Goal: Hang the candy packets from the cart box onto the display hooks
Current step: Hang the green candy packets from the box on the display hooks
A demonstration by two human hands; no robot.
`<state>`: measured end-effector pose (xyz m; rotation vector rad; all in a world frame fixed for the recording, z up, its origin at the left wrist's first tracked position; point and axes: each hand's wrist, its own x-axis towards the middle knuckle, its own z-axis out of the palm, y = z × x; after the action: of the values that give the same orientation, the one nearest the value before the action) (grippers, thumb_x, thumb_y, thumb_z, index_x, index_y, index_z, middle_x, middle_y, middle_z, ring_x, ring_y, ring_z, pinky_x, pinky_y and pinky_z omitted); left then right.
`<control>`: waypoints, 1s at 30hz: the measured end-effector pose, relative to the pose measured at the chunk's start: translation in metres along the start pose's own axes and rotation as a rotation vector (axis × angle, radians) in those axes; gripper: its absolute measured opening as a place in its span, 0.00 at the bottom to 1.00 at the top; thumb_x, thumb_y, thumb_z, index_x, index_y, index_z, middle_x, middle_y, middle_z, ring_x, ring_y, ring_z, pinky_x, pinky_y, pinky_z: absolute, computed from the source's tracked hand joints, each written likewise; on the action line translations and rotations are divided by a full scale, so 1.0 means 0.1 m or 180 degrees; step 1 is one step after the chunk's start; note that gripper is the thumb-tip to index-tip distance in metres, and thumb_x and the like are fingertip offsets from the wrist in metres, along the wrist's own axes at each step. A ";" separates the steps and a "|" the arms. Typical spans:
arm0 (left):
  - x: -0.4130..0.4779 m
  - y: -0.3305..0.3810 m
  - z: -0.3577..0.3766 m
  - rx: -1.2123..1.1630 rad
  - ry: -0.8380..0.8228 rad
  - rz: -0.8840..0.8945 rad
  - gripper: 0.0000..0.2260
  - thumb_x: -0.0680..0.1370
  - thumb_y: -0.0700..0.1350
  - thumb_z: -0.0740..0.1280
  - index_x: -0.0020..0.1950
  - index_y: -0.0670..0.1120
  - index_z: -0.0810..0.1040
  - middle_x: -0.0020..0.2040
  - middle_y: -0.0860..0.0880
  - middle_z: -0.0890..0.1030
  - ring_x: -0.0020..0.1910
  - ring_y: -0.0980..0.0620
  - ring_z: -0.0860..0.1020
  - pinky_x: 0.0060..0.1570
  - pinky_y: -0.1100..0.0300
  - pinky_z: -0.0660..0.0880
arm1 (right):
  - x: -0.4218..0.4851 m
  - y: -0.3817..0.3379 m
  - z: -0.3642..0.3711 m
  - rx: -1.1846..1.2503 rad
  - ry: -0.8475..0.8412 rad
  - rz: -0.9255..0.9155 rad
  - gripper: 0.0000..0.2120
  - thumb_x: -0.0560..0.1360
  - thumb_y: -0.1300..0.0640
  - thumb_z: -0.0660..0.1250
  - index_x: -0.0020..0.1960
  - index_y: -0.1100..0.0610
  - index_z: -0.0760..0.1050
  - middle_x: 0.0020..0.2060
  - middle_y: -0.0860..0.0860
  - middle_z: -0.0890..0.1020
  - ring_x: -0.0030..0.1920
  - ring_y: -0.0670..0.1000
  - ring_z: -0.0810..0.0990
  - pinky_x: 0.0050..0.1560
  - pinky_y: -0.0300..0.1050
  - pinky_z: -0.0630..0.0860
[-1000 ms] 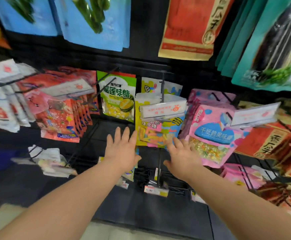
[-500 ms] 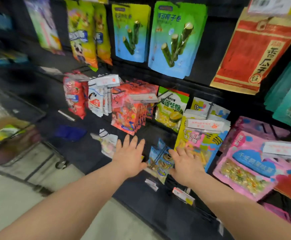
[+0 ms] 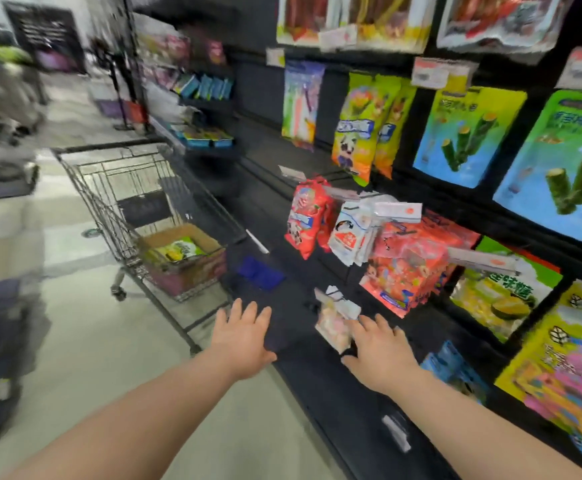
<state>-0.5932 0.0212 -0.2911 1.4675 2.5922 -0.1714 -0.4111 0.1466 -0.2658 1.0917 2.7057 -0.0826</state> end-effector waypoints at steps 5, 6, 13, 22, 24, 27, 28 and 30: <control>-0.08 -1.12 -0.03 -0.0089 0.0054 -0.0244 0.38 0.77 0.61 0.61 0.80 0.48 0.47 0.80 0.44 0.51 0.79 0.40 0.47 0.74 0.42 0.50 | 0.46 -1.08 -0.16 -0.0019 0.0123 -0.0366 0.31 0.78 0.43 0.59 0.77 0.50 0.52 0.76 0.50 0.58 0.77 0.58 0.51 0.74 0.58 0.55; -0.11 -1.32 -0.04 -0.0128 0.0036 -0.0295 0.38 0.77 0.61 0.61 0.80 0.48 0.47 0.80 0.44 0.51 0.79 0.40 0.47 0.74 0.42 0.50 | 0.56 -1.30 -0.19 0.0000 0.0111 -0.0416 0.31 0.78 0.44 0.59 0.77 0.50 0.51 0.77 0.50 0.57 0.77 0.57 0.50 0.74 0.58 0.54; -0.22 -2.48 -0.03 -0.0087 0.0053 -0.0606 0.38 0.78 0.62 0.59 0.80 0.47 0.45 0.80 0.44 0.50 0.79 0.40 0.48 0.74 0.43 0.51 | 1.06 -2.56 -0.31 -0.0028 -0.0018 -0.0806 0.30 0.79 0.47 0.58 0.77 0.50 0.51 0.77 0.51 0.57 0.78 0.58 0.49 0.75 0.59 0.53; -0.02 -3.30 0.16 -0.0240 -0.0051 -0.0962 0.38 0.78 0.62 0.59 0.79 0.47 0.47 0.80 0.44 0.50 0.79 0.40 0.48 0.75 0.41 0.51 | 1.82 -3.26 -0.29 -0.0125 -0.0258 -0.1061 0.31 0.78 0.44 0.59 0.77 0.50 0.53 0.77 0.52 0.57 0.78 0.58 0.49 0.75 0.59 0.52; 0.09 -3.48 0.18 -0.0258 -0.0116 -0.1062 0.38 0.78 0.62 0.59 0.80 0.47 0.46 0.80 0.44 0.50 0.79 0.40 0.47 0.75 0.41 0.50 | 2.06 -3.40 -0.29 -0.0126 -0.0309 -0.1117 0.32 0.78 0.44 0.59 0.77 0.50 0.51 0.77 0.51 0.56 0.78 0.58 0.49 0.75 0.60 0.52; 0.35 -3.75 0.16 -0.0237 -0.0195 -0.1219 0.37 0.78 0.62 0.59 0.80 0.48 0.45 0.80 0.44 0.49 0.79 0.40 0.47 0.75 0.41 0.50 | 2.47 -3.59 -0.32 -0.0081 -0.0366 -0.1240 0.32 0.78 0.45 0.59 0.78 0.49 0.50 0.77 0.51 0.55 0.78 0.58 0.49 0.75 0.59 0.51; 0.47 -3.83 0.14 -0.0221 -0.0210 -0.1265 0.37 0.78 0.62 0.59 0.80 0.48 0.45 0.80 0.44 0.50 0.79 0.40 0.47 0.75 0.40 0.50 | 2.62 -3.65 -0.34 -0.0055 -0.0364 -0.1288 0.32 0.78 0.45 0.59 0.77 0.49 0.50 0.77 0.51 0.56 0.78 0.58 0.49 0.75 0.59 0.51; 0.73 -3.97 0.08 -0.0195 -0.0245 -0.1314 0.37 0.78 0.62 0.59 0.80 0.48 0.46 0.80 0.44 0.51 0.79 0.39 0.48 0.75 0.41 0.51 | 2.93 -3.74 -0.38 -0.0014 -0.0347 -0.1382 0.30 0.78 0.45 0.59 0.77 0.49 0.53 0.76 0.51 0.58 0.77 0.58 0.51 0.74 0.60 0.52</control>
<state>-0.9702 -0.1225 -0.3040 0.8722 2.7745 -0.1894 -0.8809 0.0806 -0.3059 0.4658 2.7887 -0.1993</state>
